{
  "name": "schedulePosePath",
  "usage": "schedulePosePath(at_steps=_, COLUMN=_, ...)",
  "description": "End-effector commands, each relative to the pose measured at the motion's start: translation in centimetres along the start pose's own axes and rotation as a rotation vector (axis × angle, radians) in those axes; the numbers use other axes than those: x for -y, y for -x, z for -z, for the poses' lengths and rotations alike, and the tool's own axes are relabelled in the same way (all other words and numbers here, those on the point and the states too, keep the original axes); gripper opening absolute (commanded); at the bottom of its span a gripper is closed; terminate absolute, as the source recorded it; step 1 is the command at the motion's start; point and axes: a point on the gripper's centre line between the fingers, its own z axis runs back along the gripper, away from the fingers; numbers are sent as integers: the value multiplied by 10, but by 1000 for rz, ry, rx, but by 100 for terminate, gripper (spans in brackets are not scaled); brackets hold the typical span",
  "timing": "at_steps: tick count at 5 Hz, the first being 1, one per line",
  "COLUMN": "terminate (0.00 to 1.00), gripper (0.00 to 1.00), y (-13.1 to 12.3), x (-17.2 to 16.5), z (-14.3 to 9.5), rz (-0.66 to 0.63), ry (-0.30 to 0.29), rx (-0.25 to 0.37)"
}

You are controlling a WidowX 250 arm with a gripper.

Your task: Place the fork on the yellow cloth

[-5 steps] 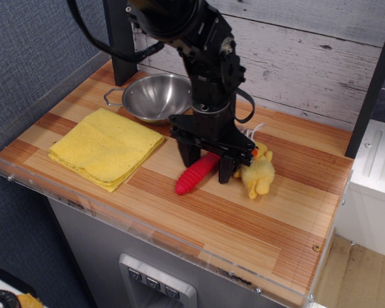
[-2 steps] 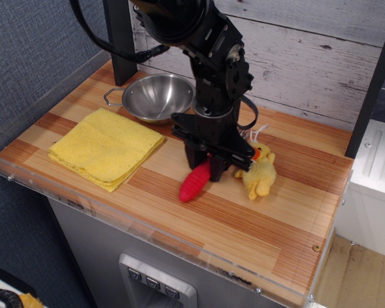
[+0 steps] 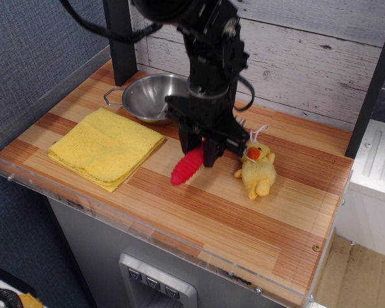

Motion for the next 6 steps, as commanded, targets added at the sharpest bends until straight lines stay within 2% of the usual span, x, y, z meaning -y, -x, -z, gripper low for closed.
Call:
schedulePosePath(at_steps=1, terminate=0, gripper=0, y=-15, x=-13, z=-66, rz=-16, ry=-43, rx=148)
schedulePosePath(at_steps=2, terminate=0, gripper=0, y=-13, x=-35, z=-78, rz=-47, ry=-51, rx=166)
schedulePosePath(at_steps=3, terminate=0, gripper=0, y=-8, x=-65, z=-87, rz=-94, ry=-85, rx=164)
schedulePosePath(at_steps=4, terminate=0, gripper=0, y=0, x=-88, z=-85, rz=-153, ry=-96, rx=145)
schedulePosePath(at_steps=6, terminate=0, gripper=0, y=20, x=-108, z=-69, rz=-177, ry=-102, rx=93)
